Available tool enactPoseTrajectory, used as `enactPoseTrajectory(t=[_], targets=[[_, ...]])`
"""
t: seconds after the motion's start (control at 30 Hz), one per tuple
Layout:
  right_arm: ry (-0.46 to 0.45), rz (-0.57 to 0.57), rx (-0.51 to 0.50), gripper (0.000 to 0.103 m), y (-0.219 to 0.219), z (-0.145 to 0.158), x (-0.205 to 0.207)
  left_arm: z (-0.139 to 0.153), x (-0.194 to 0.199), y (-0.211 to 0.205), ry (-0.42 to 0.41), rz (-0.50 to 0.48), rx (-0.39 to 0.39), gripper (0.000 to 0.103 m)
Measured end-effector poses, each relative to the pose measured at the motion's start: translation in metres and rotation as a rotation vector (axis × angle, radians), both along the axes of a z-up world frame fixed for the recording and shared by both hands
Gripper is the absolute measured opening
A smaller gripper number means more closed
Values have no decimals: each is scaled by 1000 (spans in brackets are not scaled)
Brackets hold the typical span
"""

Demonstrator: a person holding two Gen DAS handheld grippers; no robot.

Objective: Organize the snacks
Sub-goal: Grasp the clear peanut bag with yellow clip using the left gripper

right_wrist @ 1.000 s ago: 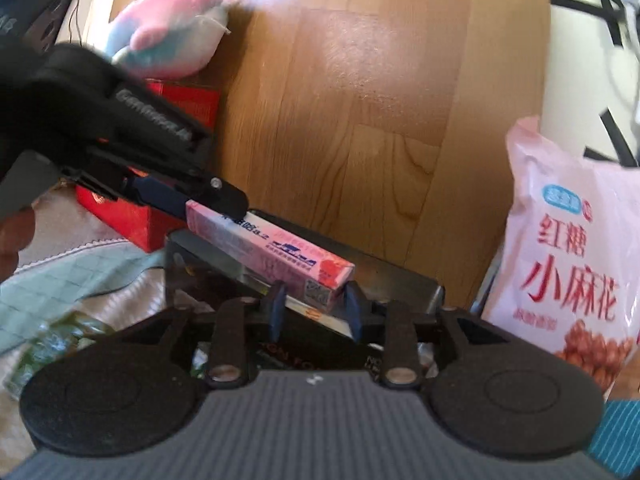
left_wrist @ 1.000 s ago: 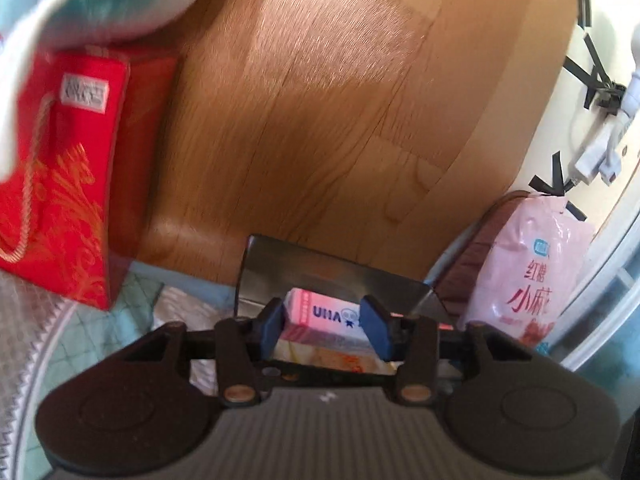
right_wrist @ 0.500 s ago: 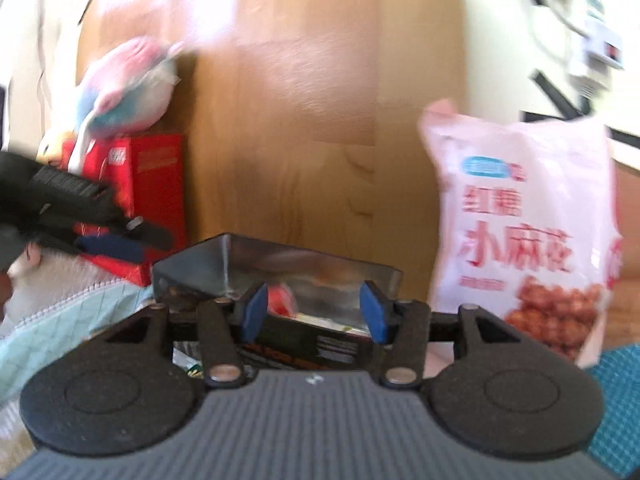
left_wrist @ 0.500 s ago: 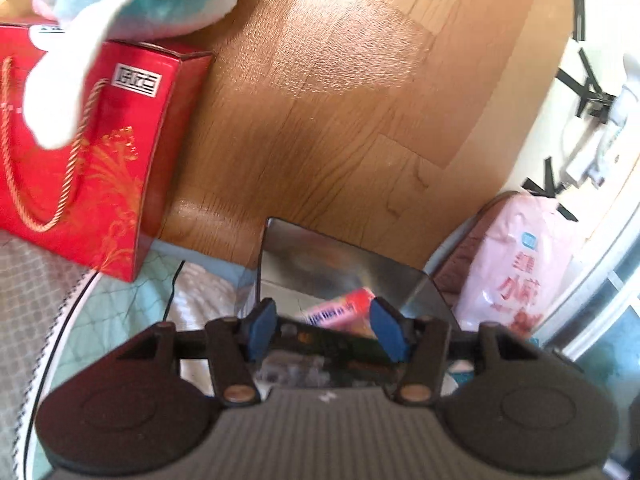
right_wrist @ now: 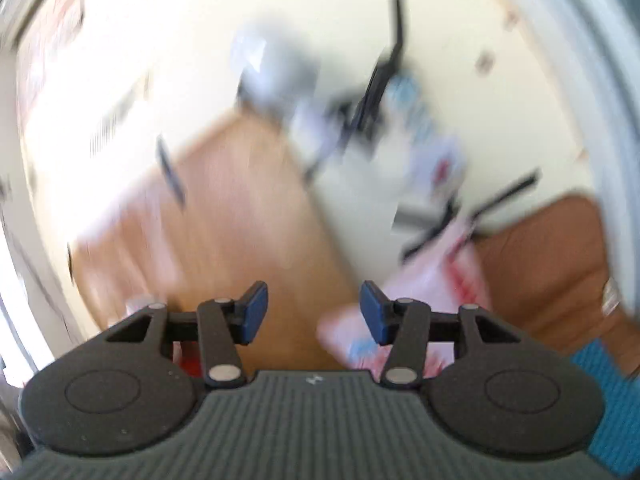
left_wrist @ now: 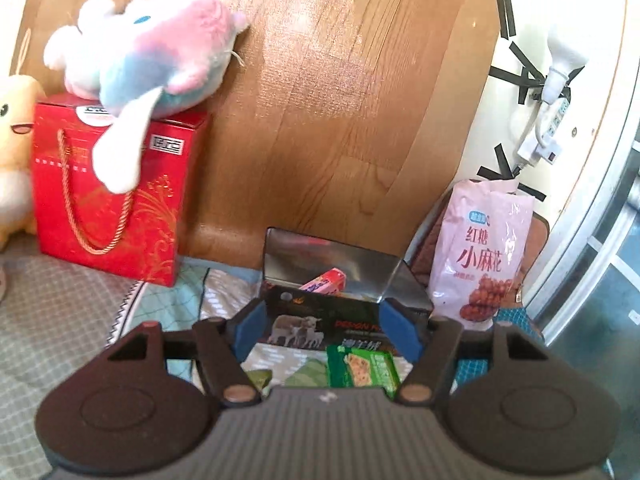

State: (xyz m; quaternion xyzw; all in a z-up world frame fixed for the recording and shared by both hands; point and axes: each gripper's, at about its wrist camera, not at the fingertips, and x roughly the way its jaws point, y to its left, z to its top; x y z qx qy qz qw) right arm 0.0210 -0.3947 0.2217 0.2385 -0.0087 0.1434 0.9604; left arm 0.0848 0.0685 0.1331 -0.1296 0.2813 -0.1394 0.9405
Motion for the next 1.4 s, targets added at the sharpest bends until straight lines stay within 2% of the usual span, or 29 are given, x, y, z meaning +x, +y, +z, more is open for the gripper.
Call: enactPoseTrajectory(t=[0.13,0.23,0.3,0.37,0.47,0.53,0.6,0.67,0.77,0.83,0.9,1.0,1.03,1.07,1.13,1.23,1.27,1.33,1.4], targets=[[-110,-126,-32,60,-61,63,-50,-4,-6,4,17,1,33,65],[-148,-155,-82,62,-73,72,-76,-13,-9,7,47,-4,31,64],[-111,-129,-143,62,-61,52,-73,-22,-10,8,78,-26,4,62],[-17,-59,-204,62,-37,10,-55,-32,-12,5,106,-53,-17,62],[174,143,-290,56,22,-84,-22,-48,-16,-5,162,-108,-61,56],[304,293,-371,43,72,-148,-1,-59,-20,-15,209,-173,-123,51],[391,407,-401,38,108,-193,17,-67,-24,-30,236,-236,-164,50],[454,481,-410,37,135,-224,36,-74,-25,-47,260,-300,-195,50],[458,548,-497,38,161,-241,53,-89,-20,-71,306,-354,-193,47],[475,582,-535,43,170,-247,60,-100,-13,-78,329,-329,-154,47],[443,615,-577,51,175,-244,55,-110,-4,-72,349,-265,-131,45],[384,617,-682,54,179,-246,39,-117,9,-53,371,-205,-205,43],[369,606,-711,54,181,-249,35,-115,11,-52,367,-192,-205,43],[353,590,-737,54,184,-250,34,-114,12,-54,359,-189,-194,45],[336,547,-773,54,187,-250,35,-112,14,-61,348,-195,-177,54],[336,524,-755,54,189,-254,41,-111,18,-77,344,-220,-140,58],[336,518,-746,53,187,-254,41,-113,18,-83,339,-221,-120,57],[333,504,-748,38,175,-251,30,-112,17,-90,338,-230,-98,43],[344,508,-737,31,169,-246,24,-110,13,-88,351,-255,-111,36]])
